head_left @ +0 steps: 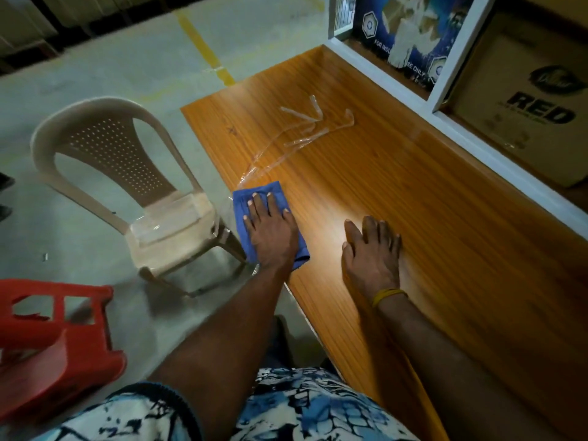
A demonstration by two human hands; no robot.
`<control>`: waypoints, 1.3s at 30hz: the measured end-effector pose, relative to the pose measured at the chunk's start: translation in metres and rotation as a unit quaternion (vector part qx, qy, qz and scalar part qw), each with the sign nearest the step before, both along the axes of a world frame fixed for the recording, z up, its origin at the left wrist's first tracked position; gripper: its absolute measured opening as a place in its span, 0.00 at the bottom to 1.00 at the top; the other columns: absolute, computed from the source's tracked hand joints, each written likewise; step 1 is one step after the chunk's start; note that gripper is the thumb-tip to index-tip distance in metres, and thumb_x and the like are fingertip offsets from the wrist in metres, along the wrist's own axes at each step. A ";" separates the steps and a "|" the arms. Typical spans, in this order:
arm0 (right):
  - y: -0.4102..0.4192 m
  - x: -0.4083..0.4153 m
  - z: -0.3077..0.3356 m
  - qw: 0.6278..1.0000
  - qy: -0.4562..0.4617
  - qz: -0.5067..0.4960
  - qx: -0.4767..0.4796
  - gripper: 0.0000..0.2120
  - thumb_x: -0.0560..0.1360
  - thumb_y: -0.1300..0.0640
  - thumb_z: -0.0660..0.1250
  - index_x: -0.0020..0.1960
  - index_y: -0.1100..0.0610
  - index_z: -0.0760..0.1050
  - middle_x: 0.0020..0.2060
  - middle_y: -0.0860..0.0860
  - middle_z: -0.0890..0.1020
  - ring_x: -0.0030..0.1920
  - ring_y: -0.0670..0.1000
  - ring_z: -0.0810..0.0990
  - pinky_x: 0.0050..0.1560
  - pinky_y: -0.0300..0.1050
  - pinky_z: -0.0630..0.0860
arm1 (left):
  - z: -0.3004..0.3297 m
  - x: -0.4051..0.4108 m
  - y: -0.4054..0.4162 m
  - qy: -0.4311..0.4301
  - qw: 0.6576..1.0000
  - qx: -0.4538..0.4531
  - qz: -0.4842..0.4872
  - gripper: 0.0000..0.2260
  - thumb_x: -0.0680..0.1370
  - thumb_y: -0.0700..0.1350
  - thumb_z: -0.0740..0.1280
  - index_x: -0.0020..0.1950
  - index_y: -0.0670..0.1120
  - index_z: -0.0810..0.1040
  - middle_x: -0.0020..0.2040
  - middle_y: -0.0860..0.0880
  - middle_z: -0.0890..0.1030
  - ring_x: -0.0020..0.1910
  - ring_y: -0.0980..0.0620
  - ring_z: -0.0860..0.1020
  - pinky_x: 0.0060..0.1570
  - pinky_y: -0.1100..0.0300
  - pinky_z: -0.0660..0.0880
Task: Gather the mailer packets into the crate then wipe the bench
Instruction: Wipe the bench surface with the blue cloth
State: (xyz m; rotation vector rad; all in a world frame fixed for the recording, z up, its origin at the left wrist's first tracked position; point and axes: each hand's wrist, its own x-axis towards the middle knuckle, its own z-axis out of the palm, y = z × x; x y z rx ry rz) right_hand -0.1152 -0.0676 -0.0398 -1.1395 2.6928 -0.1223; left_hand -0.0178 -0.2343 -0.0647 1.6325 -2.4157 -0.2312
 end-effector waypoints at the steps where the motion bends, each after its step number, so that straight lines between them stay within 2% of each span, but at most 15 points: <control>1: 0.000 0.000 0.000 1.000 -0.001 0.001 0.001 0.25 0.81 0.45 0.53 0.77 0.45 0.56 0.77 0.55 0.56 0.78 0.61 0.51 0.75 0.67 0.49 | 0.000 0.005 -0.001 0.005 1.000 0.008 -0.002 0.25 0.83 0.53 0.54 0.79 0.45 0.60 0.79 0.41 0.58 0.79 0.42 0.55 0.75 0.43 0.52; 7: 0.003 0.001 -0.003 1.000 0.016 0.006 -0.016 0.23 0.80 0.46 0.55 0.75 0.46 0.58 0.75 0.55 0.59 0.77 0.61 0.54 0.74 0.67 0.53 | 0.002 0.022 -0.002 0.030 0.999 0.031 0.030 0.25 0.84 0.52 0.54 0.80 0.46 0.58 0.80 0.42 0.55 0.80 0.42 0.52 0.76 0.43 0.50; 12: 0.003 0.001 -0.005 0.999 0.022 0.001 -0.034 0.22 0.79 0.48 0.57 0.73 0.46 0.60 0.73 0.55 0.61 0.76 0.61 0.56 0.74 0.67 0.54 | -0.004 0.025 0.015 0.028 0.999 -0.004 0.033 0.26 0.82 0.52 0.48 0.77 0.43 0.66 0.77 0.38 0.62 0.77 0.37 0.60 0.74 0.41 0.57; 16: 0.002 0.002 -0.006 0.999 0.027 -0.002 -0.026 0.23 0.79 0.47 0.56 0.73 0.46 0.59 0.74 0.55 0.60 0.76 0.60 0.55 0.74 0.67 0.54 | -0.012 0.027 0.030 0.014 0.994 -0.066 -0.089 0.25 0.81 0.51 0.51 0.73 0.43 0.71 0.74 0.36 0.68 0.74 0.37 0.66 0.71 0.40 0.63; 18: 0.001 0.002 -0.007 0.999 0.026 -0.005 -0.027 0.23 0.79 0.48 0.57 0.73 0.46 0.59 0.74 0.54 0.59 0.77 0.60 0.54 0.74 0.66 0.54 | -0.010 0.021 0.028 -0.006 0.982 -0.068 -0.173 0.24 0.82 0.51 0.51 0.74 0.43 0.70 0.75 0.37 0.66 0.75 0.38 0.65 0.71 0.40 0.63; 23: -0.007 0.002 -0.004 0.999 0.025 -0.017 -0.029 0.24 0.79 0.48 0.57 0.74 0.45 0.60 0.75 0.54 0.59 0.77 0.61 0.54 0.74 0.67 0.54 | -0.006 -0.008 -0.002 0.001 0.935 0.015 -0.355 0.26 0.83 0.55 0.47 0.79 0.48 0.61 0.80 0.45 0.57 0.80 0.43 0.52 0.77 0.42 0.53; 28: -0.022 -0.003 -0.007 0.999 0.019 -0.028 -0.016 0.24 0.79 0.47 0.55 0.75 0.43 0.57 0.77 0.53 0.56 0.78 0.61 0.52 0.74 0.67 0.52 | 0.006 -0.048 -0.050 -0.032 0.898 0.036 -0.437 0.29 0.81 0.57 0.42 0.80 0.50 0.59 0.81 0.45 0.56 0.80 0.44 0.51 0.78 0.46 0.49; 31: -0.035 -0.007 -0.009 0.999 0.019 -0.027 -0.013 0.24 0.79 0.47 0.55 0.75 0.43 0.57 0.77 0.53 0.56 0.78 0.61 0.52 0.74 0.68 0.51 | 0.009 -0.065 -0.073 -0.027 0.896 0.044 -0.441 0.28 0.82 0.57 0.44 0.80 0.49 0.60 0.80 0.45 0.56 0.80 0.44 0.52 0.77 0.46 0.49; 34: -0.051 -0.014 -0.008 0.999 0.019 -0.028 -0.012 0.24 0.79 0.48 0.55 0.75 0.43 0.57 0.77 0.53 0.56 0.78 0.62 0.52 0.74 0.68 0.50 | 0.004 -0.077 -0.091 0.000 0.912 0.055 -0.406 0.24 0.83 0.54 0.50 0.79 0.49 0.61 0.80 0.45 0.57 0.80 0.43 0.53 0.77 0.45 0.51; 36: -0.063 -0.017 -0.008 0.999 0.023 -0.029 -0.009 0.24 0.80 0.48 0.55 0.75 0.44 0.57 0.77 0.54 0.56 0.78 0.63 0.52 0.74 0.69 0.50 | 0.002 -0.080 -0.099 0.029 0.934 0.052 -0.352 0.23 0.83 0.52 0.53 0.78 0.48 0.63 0.79 0.44 0.60 0.79 0.42 0.55 0.76 0.43 0.54; 39: -0.081 -0.022 -0.009 0.999 0.020 -0.024 -0.008 0.24 0.80 0.47 0.55 0.75 0.43 0.57 0.78 0.53 0.56 0.78 0.64 0.52 0.74 0.69 0.50 | 0.000 -0.073 -0.110 0.033 0.970 0.037 -0.237 0.23 0.84 0.51 0.52 0.78 0.47 0.63 0.79 0.41 0.60 0.79 0.42 0.56 0.76 0.43 0.55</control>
